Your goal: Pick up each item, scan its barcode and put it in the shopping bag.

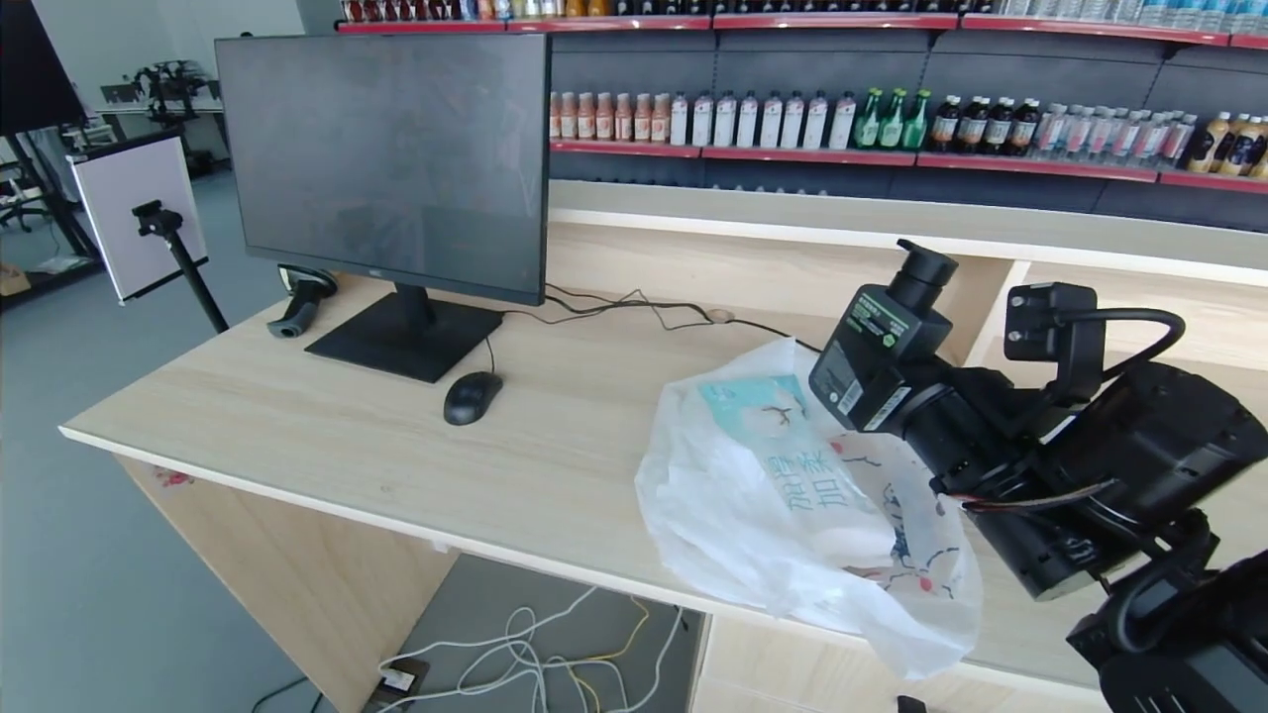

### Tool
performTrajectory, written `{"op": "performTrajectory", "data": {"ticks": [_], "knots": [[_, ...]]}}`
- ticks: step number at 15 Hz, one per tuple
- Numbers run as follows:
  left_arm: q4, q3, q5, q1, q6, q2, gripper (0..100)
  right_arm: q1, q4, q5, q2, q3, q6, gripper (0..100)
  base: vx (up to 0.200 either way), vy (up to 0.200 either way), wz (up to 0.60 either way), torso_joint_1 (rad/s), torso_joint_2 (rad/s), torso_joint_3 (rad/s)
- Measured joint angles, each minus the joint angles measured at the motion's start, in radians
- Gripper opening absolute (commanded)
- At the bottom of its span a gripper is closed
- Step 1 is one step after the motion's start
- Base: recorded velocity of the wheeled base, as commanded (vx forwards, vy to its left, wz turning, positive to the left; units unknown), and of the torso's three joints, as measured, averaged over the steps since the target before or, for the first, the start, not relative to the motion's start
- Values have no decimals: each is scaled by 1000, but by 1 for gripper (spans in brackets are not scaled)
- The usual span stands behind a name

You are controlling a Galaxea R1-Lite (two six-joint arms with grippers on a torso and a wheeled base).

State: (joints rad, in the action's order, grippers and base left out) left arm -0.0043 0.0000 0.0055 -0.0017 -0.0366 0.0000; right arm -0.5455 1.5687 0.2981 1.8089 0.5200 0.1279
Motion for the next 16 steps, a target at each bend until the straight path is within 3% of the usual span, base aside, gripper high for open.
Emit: {"op": "performTrajectory", "data": {"ticks": [7,16], "knots": [[0,0,0,0,-1,0,100,-103,0,1,4,-51,67,0,0,0,0,0,0,0],[0,0,0,0,0,0,100,-136,1,4,45,49,178,0,0,0,0,0,0,0]]}}
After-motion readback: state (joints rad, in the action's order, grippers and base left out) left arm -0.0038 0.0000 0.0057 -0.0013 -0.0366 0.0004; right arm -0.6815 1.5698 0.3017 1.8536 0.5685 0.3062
